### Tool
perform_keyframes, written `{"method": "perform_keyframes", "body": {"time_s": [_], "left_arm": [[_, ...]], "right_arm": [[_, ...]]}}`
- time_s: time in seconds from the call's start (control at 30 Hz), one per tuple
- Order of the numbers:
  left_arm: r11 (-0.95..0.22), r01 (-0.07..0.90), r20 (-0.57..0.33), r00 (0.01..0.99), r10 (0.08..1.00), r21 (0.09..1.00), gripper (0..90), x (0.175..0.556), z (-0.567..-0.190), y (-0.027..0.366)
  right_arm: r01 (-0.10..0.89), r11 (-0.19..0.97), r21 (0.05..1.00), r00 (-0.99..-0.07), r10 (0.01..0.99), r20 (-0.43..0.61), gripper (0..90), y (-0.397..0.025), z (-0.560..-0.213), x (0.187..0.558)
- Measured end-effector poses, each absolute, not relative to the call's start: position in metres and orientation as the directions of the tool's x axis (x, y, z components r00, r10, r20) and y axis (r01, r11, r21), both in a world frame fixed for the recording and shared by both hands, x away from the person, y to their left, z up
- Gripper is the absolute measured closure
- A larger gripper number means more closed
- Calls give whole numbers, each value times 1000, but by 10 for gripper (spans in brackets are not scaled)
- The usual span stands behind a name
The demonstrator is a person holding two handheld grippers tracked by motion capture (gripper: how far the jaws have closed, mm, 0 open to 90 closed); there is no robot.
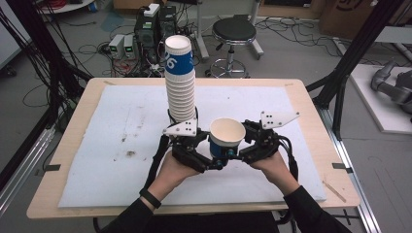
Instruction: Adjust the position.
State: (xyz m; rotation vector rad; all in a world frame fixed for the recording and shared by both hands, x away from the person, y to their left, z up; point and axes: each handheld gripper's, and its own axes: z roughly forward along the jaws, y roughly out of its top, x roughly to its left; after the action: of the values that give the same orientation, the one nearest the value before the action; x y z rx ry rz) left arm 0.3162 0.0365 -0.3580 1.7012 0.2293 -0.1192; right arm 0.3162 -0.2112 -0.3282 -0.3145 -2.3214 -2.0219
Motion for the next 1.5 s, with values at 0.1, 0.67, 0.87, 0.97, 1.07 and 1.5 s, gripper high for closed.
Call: {"method": "perform_keyframes", "body": {"time_s": [0.1,0.67,0.87,0.97,1.07,1.5], "left_arm": [[-121,224,-216,973,78,967,171,316,-358,37],[-132,200,-191,978,81,971,271,315,-357,37],[-142,191,-181,980,80,971,272,315,-358,36],[-145,189,-179,980,82,971,272,314,-358,36],[-145,187,-177,981,82,971,272,315,-358,36],[-147,177,-165,982,89,973,271,314,-359,36]], "right_arm": [[176,133,975,-980,121,161,238,-210,-329,315],[184,135,974,-979,117,168,205,-207,-330,314],[190,98,977,-977,114,178,187,-210,-327,314],[193,95,977,-977,109,182,187,-210,-327,314],[198,89,976,-976,106,189,185,-209,-327,314],[202,86,976,-976,104,193,201,-210,-327,314]]}}
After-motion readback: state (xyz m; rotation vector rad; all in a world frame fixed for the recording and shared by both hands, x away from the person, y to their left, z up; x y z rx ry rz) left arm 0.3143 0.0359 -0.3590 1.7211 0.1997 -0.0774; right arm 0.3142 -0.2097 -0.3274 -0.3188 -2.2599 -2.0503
